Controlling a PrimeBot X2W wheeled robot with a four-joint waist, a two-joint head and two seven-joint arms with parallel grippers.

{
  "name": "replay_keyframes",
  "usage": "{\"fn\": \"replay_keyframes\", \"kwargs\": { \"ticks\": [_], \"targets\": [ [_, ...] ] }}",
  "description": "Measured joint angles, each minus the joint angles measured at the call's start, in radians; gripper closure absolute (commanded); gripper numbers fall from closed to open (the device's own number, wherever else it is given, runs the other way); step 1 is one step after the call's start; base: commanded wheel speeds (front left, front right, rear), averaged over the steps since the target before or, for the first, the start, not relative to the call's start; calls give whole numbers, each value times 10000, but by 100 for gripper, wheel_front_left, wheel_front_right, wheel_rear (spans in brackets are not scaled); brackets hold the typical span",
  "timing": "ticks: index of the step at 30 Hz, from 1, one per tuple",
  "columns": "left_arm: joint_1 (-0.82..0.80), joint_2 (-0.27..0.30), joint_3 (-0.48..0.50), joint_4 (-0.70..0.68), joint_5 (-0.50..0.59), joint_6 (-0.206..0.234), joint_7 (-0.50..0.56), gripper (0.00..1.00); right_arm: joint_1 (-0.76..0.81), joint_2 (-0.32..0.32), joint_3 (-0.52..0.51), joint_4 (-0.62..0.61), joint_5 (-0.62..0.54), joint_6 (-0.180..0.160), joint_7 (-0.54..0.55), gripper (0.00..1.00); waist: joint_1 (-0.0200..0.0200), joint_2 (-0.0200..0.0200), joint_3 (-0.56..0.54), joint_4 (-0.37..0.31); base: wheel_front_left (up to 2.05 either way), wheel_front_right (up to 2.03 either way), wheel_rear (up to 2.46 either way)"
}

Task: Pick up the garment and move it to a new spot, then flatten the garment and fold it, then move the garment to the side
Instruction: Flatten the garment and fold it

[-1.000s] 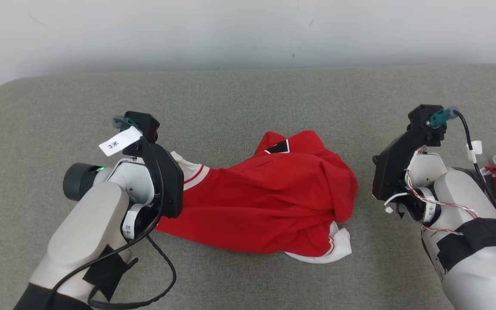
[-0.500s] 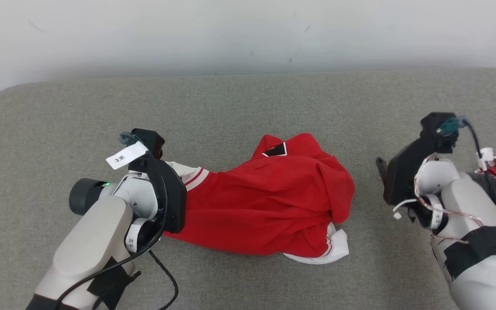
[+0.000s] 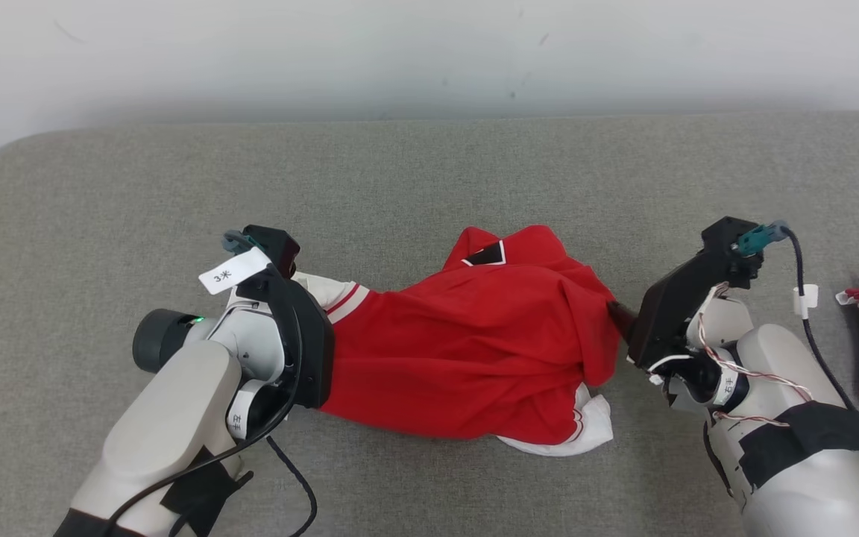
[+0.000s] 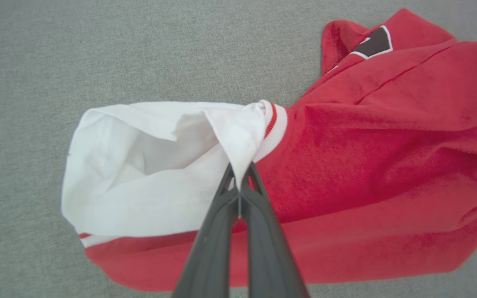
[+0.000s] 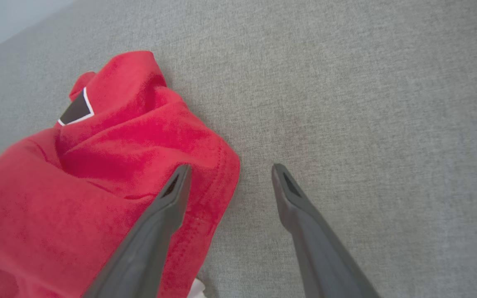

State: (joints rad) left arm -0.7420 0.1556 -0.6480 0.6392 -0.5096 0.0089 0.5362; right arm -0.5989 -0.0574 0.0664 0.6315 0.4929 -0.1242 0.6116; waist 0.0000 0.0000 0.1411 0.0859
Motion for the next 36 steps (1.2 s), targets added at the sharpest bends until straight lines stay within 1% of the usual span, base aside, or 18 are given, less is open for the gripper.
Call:
{"fn": "replay_keyframes", "kwargs": {
  "ticks": [3, 9, 12, 21, 22, 23, 24, 25, 26, 27, 28, 29, 30, 36],
  "targets": [
    [-1, 38, 12, 61, -2, 0, 0, 100, 4, 12, 276, 104, 73, 0, 297, 0, 1, 0, 44, 55, 0, 0, 0],
    [-1, 19, 13, 130, -29, 0, 0, 100, 204, 6, 646, 125, 82, -2, 407, 0, 0, 0, 67, 96, 0, 0, 0],
    [-1, -10, 8, 142, -35, -2, 0, 100, 431, 0, 959, 148, 385, -4, 395, 0, 0, 0, 85, 116, 0, 0, 0],
    [-25, -58, -12, 167, -40, -6, -2, 100, 280, -27, 1197, 362, 1352, -6, -261, 0, 0, 0, 179, 190, 0, 0, 0],
    [-28, -71, -19, 174, -40, -6, -2, 100, 226, -31, 1262, 416, 1434, -8, -328, 1, 1, 0, 192, 202, 0, 0, 0],
    [-30, -96, -25, 186, -40, -8, -15, 100, 153, -36, 1325, 449, 1526, -38, -391, 11, 0, 0, 204, 217, 0, 0, 0],
    [-36, -125, -33, 194, -40, -10, -15, 100, 106, -35, 1383, 460, 1659, -38, -477, 33, 0, 0, 215, 232, 0, 0, 0],
    [-46, -153, -36, 201, -40, -17, -15, 100, 81, -35, 1452, 489, 1753, -38, -545, 48, 1, 0, 225, 248, 0, 0, 0],
    [-59, -176, -42, 213, -40, -19, -15, 100, 50, -33, 1530, 535, 1841, -38, -608, 57, 0, 1, 235, 266, 0, 0, 0],
    [-66, -196, -42, 219, -40, -19, -19, 100, -2, -31, 1582, 593, 1914, -38, -696, 57, 1, 0, 243, 283, 0, 0, 0],
    [-69, -209, -46, 224, -40, -46, -48, 100, -72, -29, 1622, 656, 1954, -38, -773, 83, 0, 0, 252, 301, 0, 0, 0],
    [-73, -209, -44, 234, -40, -90, -50, 100, -129, -31, 1651, 708, 1981, -38, -859, 83, 1, 0, 259, 318, 0, 0, 0],
    [-78, -209, -44, 247, -40, -90, -58, 100, -198, -29, 1676, 767, 2023, -38, -949, 100, 0, 0, 267, 334, 0, 0, 0],
    [-216, -217, 13, 286, -54, -92, -272, 100, -650, -29, 1592, 1151, 2029, -38, -1647, 100, 0, 0, 277, 391, 0, 0, 0]
  ]
}}
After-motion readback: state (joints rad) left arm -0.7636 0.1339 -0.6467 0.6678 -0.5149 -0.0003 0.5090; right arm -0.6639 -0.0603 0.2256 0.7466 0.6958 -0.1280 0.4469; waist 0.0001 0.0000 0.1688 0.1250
